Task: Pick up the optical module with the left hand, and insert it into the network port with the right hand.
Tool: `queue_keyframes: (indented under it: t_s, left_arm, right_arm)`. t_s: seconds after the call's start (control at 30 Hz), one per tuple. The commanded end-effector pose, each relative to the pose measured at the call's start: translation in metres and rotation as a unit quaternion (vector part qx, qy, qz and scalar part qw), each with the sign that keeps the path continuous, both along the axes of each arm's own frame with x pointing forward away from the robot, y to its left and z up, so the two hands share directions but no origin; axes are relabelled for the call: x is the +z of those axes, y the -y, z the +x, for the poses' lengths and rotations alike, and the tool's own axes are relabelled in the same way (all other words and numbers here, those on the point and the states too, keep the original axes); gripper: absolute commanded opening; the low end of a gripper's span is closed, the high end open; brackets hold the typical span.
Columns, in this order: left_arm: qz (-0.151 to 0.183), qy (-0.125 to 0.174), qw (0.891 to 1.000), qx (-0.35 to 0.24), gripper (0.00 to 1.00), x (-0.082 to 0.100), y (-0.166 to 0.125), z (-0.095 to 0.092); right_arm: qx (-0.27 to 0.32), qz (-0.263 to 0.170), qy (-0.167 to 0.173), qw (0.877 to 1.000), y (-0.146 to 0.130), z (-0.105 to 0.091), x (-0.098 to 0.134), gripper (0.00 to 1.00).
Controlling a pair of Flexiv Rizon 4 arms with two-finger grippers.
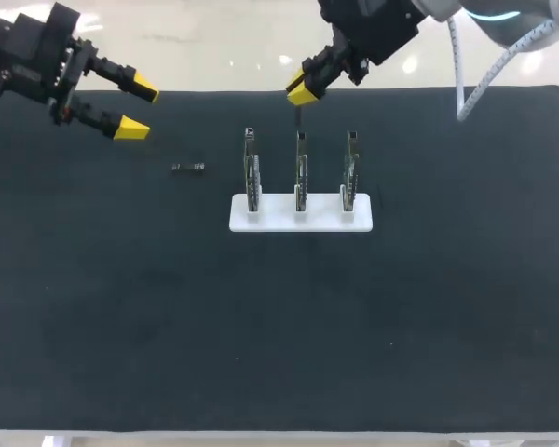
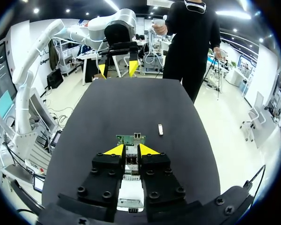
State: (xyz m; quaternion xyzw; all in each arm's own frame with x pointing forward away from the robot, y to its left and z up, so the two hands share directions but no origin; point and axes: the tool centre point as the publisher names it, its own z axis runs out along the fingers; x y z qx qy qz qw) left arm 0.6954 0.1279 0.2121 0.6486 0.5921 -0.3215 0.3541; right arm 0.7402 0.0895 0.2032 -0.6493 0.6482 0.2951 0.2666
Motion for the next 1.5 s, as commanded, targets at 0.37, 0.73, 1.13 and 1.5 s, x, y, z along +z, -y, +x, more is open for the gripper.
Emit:
queue_keyframes:
  t_s: [0.37,0.73,1.13,1.5]
  left_arm:
    - [0.001,0.0,1.0,0.001,1.0,0.0001,0.0002,-0.0003]
    - [0.001,0.0,1.0,0.001,1.0,0.0001,0.0002,-0.0003]
    - [0.001,0.0,1.0,0.001,1.0,0.0001,0.0002,-0.0003]
    - [0.001,0.0,1.0,0.001,1.0,0.0001,0.0002,-0.0003]
  right_arm:
    - [0.007,-0.004,-0.016,1.0,-0.0009,0.0076,-0.0072,0.0]
    - [0.007,-0.003,-0.02,1.0,-0.0005,0.0103,-0.01,0.0]
    - [0.004,-0.002,-0.022,1.0,-0.002,0.0088,-0.0108,0.0]
    - [0.002,-0.004,-0.024,1.0,-0.0006,0.0076,-0.0092,0.0]
